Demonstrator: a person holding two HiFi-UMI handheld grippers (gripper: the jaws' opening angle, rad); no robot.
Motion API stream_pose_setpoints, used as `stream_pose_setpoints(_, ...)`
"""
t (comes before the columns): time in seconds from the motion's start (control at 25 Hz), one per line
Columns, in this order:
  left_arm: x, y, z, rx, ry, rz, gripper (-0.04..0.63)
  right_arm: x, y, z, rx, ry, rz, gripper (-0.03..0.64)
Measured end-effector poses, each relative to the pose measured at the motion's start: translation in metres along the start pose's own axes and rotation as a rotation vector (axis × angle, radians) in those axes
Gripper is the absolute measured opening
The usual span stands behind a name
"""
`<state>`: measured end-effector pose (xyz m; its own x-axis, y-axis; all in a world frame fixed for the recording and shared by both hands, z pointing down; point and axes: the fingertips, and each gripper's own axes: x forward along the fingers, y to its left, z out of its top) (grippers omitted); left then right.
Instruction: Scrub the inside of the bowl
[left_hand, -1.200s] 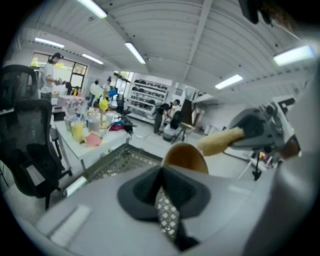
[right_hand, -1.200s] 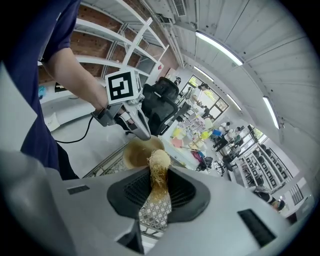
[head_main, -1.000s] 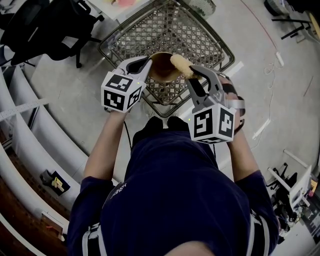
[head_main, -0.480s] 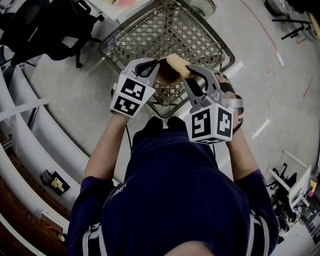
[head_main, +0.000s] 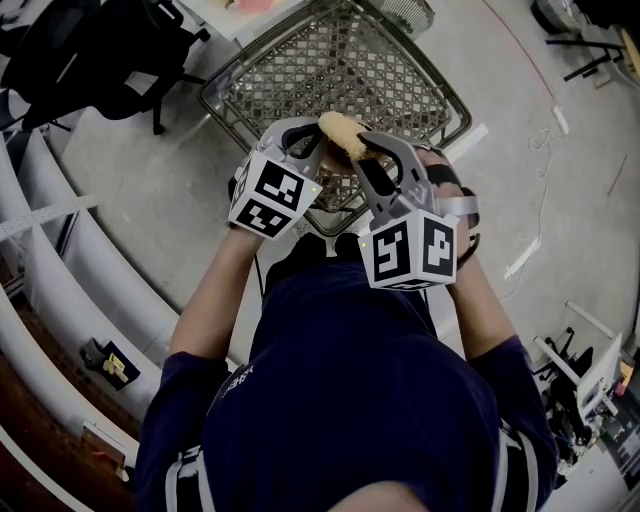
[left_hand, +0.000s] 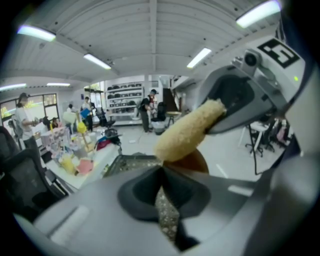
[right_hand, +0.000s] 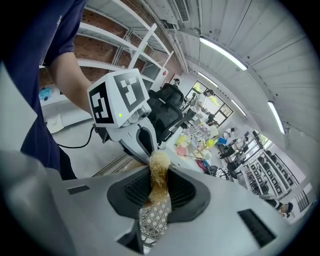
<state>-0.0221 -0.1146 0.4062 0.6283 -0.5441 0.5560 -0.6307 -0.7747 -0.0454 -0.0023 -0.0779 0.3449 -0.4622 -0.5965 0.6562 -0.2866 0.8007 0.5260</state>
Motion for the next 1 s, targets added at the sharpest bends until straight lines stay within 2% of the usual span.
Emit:
stream_pose_setpoints(0.6, -0.011, 0.035, -0.004, -0.115, -0.012, 0.072, 0.012, -0.013, -0.006, -0.039, 0.075, 0.040, -0.015, 0.075)
stream_pose_setpoints(0.84, -0.009, 0.041, 0.001, -0.211, -0.047, 0.077, 0.012, -0.017, -0.004, -0.047, 0.085, 0.036, -0.005, 0.075)
stream_pose_setpoints(1.0, -0.009, 0.041, 0.003, -0.248, -0.057, 0.085, 0.012, -0.020, 0.000, -0.052, 0.084, 0.032, 0.005, 0.075)
